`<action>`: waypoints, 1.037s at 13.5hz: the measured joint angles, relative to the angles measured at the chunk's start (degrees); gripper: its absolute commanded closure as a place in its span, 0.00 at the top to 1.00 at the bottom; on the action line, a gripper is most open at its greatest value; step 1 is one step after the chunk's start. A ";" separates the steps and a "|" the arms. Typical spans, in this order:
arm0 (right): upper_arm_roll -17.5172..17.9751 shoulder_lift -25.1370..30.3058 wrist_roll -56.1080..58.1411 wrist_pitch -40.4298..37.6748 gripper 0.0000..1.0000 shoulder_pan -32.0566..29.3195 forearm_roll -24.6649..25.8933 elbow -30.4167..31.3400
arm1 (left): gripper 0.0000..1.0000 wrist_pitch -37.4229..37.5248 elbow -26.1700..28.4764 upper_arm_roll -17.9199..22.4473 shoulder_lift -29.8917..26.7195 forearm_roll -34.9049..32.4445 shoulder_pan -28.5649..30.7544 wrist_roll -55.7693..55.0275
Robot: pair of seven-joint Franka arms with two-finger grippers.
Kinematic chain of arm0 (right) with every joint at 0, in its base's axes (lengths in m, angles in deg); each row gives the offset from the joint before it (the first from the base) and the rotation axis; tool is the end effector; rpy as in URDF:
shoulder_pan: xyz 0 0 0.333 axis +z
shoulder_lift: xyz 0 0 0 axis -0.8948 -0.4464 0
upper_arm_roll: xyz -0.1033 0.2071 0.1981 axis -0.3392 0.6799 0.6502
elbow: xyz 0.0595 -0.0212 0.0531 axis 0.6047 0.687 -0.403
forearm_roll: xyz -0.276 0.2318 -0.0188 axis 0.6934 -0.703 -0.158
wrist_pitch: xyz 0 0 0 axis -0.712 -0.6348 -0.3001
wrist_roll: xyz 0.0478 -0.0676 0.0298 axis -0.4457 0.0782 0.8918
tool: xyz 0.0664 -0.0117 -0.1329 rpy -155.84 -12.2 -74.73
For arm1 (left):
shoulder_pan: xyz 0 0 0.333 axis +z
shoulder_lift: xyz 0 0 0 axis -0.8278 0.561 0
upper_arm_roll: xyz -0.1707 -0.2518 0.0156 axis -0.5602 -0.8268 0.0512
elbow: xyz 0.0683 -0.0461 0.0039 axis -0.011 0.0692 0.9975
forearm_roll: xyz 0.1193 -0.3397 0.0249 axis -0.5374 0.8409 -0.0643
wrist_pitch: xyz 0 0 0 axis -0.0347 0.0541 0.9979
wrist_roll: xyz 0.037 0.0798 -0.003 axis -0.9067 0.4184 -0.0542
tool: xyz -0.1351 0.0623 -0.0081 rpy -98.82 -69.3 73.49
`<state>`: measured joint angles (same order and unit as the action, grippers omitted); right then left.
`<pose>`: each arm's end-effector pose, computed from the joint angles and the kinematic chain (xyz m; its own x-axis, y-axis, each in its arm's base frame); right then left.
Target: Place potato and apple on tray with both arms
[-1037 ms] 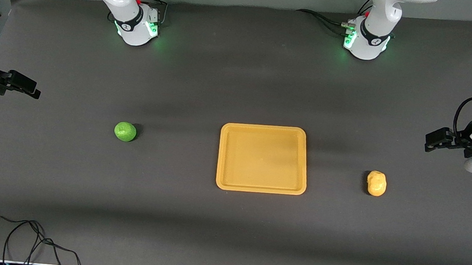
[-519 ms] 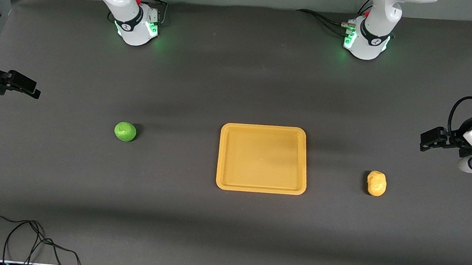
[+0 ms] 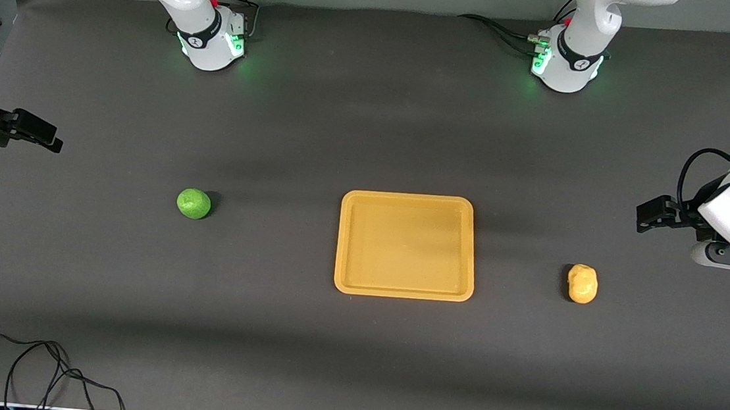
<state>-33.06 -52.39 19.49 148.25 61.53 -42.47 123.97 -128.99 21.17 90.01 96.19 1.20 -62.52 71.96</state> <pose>0.5311 -0.0257 0.5522 0.9961 -0.0711 -0.0528 -0.0717 -0.9974 -0.0100 0.5738 -0.0396 0.5109 0.9970 -0.0770 -0.0083 -0.0772 -0.9969 -0.0148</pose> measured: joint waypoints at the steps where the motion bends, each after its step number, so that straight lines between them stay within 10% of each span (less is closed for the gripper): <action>1: 0.00 0.00 0.00 0.00 1.00 -0.01 0.00 0.01 | 0.99 0.00 0.01 0.00 0.00 0.00 -0.14 -0.32; 14: 0.00 0.00 0.00 0.00 1.00 -0.04 0.00 0.30 | 0.99 -1.07 0.31 0.01 0.00 -0.02 -0.67 -0.90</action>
<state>-33.06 -52.39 19.49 148.25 61.48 -42.47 124.27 -130.06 21.48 90.01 96.19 1.19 -63.18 71.06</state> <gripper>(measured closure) 0.000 0.004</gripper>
